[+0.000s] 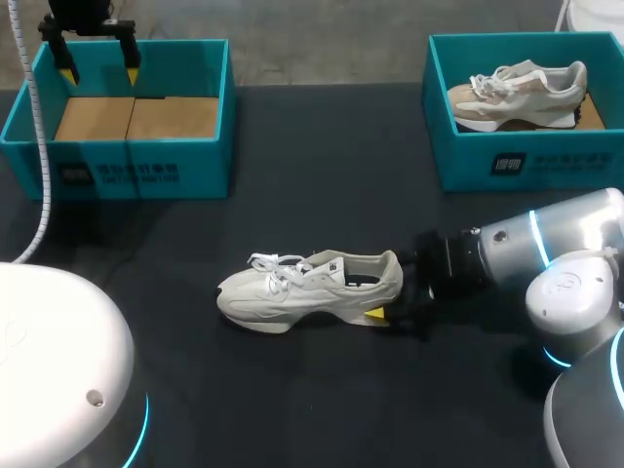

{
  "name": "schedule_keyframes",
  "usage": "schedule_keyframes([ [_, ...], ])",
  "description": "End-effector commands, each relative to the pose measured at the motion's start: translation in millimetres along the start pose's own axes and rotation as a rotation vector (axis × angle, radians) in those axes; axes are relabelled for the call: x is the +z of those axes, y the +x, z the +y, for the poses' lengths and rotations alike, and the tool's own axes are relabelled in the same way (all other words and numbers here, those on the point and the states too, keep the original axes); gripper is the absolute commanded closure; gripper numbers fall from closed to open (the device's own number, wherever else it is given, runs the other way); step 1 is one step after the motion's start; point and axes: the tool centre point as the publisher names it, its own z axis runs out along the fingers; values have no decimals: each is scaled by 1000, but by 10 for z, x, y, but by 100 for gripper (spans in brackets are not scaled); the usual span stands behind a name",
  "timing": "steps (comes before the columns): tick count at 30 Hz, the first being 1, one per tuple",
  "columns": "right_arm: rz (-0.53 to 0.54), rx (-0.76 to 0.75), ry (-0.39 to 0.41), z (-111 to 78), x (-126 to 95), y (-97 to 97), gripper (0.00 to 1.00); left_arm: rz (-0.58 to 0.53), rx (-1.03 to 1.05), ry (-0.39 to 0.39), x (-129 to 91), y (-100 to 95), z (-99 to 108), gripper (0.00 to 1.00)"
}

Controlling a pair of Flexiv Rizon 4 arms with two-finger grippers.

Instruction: Take the shoe out of the shoebox, open the shoe tongue, remove and reinsert the insole, then place the shoe into the shoebox

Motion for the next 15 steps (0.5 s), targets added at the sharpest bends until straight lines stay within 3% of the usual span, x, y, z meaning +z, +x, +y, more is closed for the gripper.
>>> schedule_keyframes([
  [1,0,0,5,-13,15,32,100,0,0,0,0,0,0,0],
  [9,0,0,5,-13,15,32,100,21,9,-2,-17,15,32,0],
  [15,0,0,5,-13,15,32,100,52,-4,7,-74,268,289,0],
])
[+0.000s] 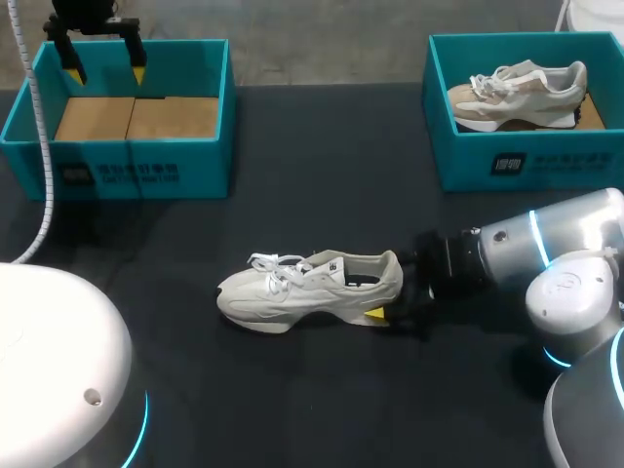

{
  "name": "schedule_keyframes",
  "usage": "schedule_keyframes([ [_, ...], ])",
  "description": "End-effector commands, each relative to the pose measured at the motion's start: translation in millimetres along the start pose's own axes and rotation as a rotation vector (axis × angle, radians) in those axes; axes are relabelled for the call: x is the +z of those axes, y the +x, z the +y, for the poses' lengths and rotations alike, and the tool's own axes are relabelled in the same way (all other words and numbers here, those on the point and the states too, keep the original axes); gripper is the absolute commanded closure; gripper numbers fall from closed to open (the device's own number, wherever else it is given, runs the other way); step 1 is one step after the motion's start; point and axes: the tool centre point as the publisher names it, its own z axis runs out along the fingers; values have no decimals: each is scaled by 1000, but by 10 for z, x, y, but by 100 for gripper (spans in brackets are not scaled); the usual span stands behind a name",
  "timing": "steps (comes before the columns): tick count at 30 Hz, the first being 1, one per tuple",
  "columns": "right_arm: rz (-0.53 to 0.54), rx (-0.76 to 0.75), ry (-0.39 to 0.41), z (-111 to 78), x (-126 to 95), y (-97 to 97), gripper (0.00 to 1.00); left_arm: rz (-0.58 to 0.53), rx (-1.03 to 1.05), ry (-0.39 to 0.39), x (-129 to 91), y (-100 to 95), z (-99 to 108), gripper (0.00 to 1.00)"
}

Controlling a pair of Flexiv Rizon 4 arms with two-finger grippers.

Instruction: Take the shoe out of the shoebox, open the shoe tongue, remove and reinsert the insole, then place the shoe into the shoebox

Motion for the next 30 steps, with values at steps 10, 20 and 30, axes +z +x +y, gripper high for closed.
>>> schedule_keyframes([
  [10,-1,0,5,-13,16,32,100,-39,-49,-9,60,644,721,0],
  [20,-1,0,5,-13,16,32,100,-86,-89,29,283,1078,1182,0],
  [30,-1,0,5,-13,16,32,100,-43,-125,43,338,1303,1432,0],
])
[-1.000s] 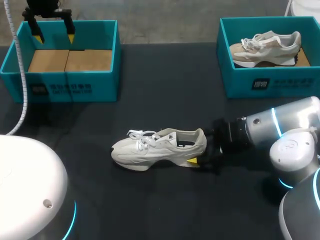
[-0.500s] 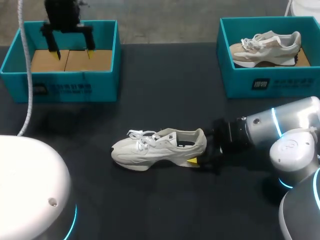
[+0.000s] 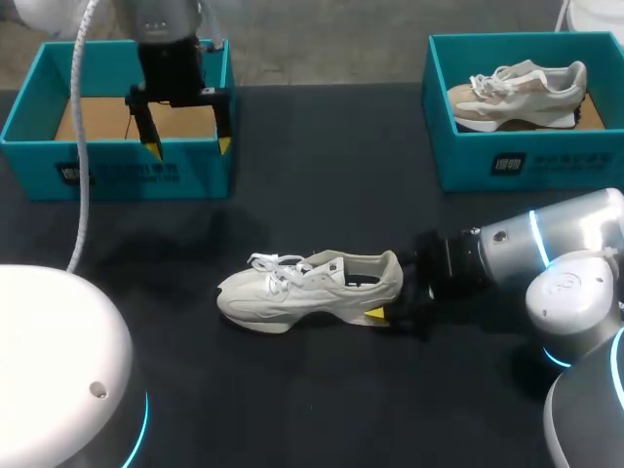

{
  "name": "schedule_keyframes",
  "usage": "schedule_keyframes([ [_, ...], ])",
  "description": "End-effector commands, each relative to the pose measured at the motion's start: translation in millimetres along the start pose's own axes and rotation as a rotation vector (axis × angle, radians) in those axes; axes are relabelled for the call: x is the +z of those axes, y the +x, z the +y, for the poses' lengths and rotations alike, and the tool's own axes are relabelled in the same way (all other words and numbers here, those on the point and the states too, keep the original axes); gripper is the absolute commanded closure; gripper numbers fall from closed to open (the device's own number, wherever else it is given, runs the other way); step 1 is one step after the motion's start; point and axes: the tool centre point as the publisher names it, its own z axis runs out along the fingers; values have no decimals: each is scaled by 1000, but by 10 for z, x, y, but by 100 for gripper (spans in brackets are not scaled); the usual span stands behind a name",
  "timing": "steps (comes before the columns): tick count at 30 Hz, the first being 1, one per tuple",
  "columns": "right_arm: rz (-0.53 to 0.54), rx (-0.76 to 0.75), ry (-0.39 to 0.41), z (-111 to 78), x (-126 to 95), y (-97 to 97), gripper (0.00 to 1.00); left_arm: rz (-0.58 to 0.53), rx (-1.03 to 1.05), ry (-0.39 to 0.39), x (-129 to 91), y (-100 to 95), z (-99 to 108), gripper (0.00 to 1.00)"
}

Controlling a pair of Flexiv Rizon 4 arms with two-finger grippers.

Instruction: Take the shoe out of the shoebox, open the shoe tongue, remove and reinsert the insole, then place the shoe into the shoebox

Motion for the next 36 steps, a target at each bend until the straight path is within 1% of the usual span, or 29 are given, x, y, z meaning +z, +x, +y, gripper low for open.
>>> schedule_keyframes([
  [1,0,0,6,-13,14,32,100,10,-1,51,10,-43,66,0],
  [18,0,0,6,-13,14,32,100,10,-1,51,10,-43,66,0],
  [20,0,0,6,-13,14,32,100,-13,-15,55,41,-5,126,0],
  [24,0,0,6,-13,14,32,100,9,-59,51,34,44,281,0],
  [26,0,0,6,-13,14,32,100,-2,-70,54,55,116,415,0],
  [27,0,0,6,-13,14,32,100,7,-76,46,66,133,441,0],
  [29,0,0,6,-13,14,32,100,-20,-110,28,123,189,498,0],
  [30,0,0,6,-13,14,32,100,-3,-109,3,152,224,544,0],
  [33,0,0,6,-13,14,32,100,-16,-157,-40,250,318,633,0],
  [35,0,0,6,-13,14,32,100,-47,-160,-36,293,415,731,0],
  [36,0,0,6,-13,14,32,100,-44,-160,-37,312,452,771,0],
])
